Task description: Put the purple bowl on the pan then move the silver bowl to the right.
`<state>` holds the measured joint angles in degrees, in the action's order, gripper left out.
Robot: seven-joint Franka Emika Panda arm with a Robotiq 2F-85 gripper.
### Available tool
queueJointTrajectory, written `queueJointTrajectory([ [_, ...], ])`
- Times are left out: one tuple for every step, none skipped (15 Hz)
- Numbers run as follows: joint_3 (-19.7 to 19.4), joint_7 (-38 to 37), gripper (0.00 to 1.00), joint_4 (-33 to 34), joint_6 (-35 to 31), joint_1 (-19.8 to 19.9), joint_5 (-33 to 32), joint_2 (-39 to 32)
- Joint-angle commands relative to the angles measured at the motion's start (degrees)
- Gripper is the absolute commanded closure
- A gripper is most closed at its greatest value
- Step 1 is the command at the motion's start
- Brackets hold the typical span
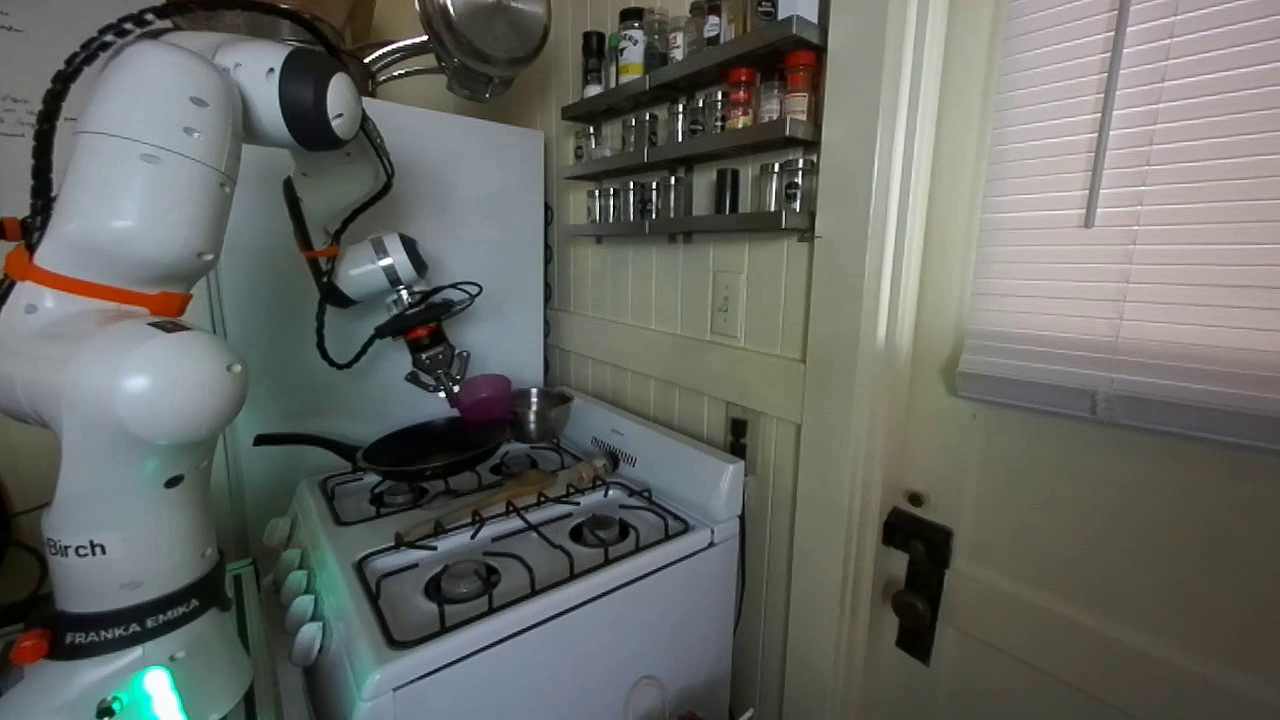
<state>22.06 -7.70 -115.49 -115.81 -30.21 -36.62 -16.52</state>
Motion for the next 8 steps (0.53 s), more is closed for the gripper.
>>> queueJointTrajectory([
  [-0.3,-9.3,0.99,-9.3,-9.8,1.1,0.6,6.9],
  [-0.2,-11.1,0.99,-10.7,-11.1,1.2,1.1,8.3],
  [-0.1,-12.0,0.99,-12.1,-12.6,1.6,2.0,9.5],
  [-0.1,-12.7,0.99,-13.5,-14.1,1.9,2.0,10.6],
  [0.0,-11.7,0.99,-14.9,-15.8,2.7,3.3,11.9],
  [0.1,-9.6,0.99,-15.7,-16.5,3.3,5.4,12.8],
  [0.4,-5.2,0.99,-15.8,-15.3,4.1,9.9,13.4],
  [0.4,-0.8,0.99,-15.2,-13.8,4.8,14.1,13.6],
])
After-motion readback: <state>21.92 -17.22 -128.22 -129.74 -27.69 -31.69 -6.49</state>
